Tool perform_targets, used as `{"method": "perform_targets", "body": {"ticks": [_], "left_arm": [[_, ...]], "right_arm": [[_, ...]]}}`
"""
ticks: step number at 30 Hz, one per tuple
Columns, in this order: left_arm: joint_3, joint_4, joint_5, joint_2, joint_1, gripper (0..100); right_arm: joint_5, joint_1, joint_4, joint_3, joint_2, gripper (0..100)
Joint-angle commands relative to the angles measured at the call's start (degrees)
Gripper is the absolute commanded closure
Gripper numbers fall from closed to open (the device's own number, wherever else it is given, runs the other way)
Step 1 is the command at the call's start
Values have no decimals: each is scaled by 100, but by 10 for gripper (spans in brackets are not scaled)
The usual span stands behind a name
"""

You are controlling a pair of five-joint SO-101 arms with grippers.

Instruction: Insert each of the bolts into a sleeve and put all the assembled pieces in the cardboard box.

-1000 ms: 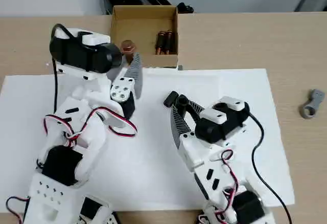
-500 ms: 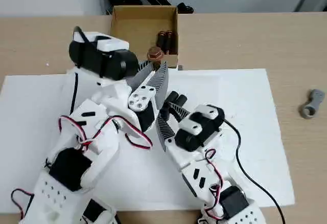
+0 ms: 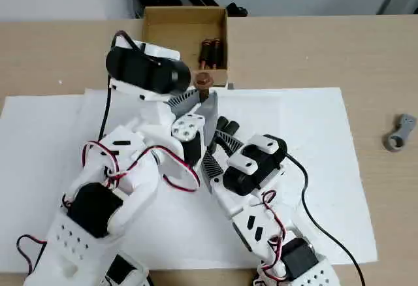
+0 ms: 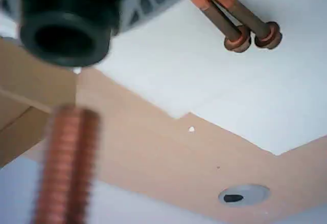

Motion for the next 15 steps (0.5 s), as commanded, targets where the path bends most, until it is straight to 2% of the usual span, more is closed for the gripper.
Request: {"method": "perform_targets", "body": {"ticks": [1,11,15], "left_arm": [[-558,255,9,18,316,994],[-549,360,-18,44,360,994],[-400,264,-26,53,-70,994]], "right_arm": [[44,-48,-92,-26,-40,995],[44,-48,-92,-35,-40,995],[44,-48,-92,-35,-40,995]]}}
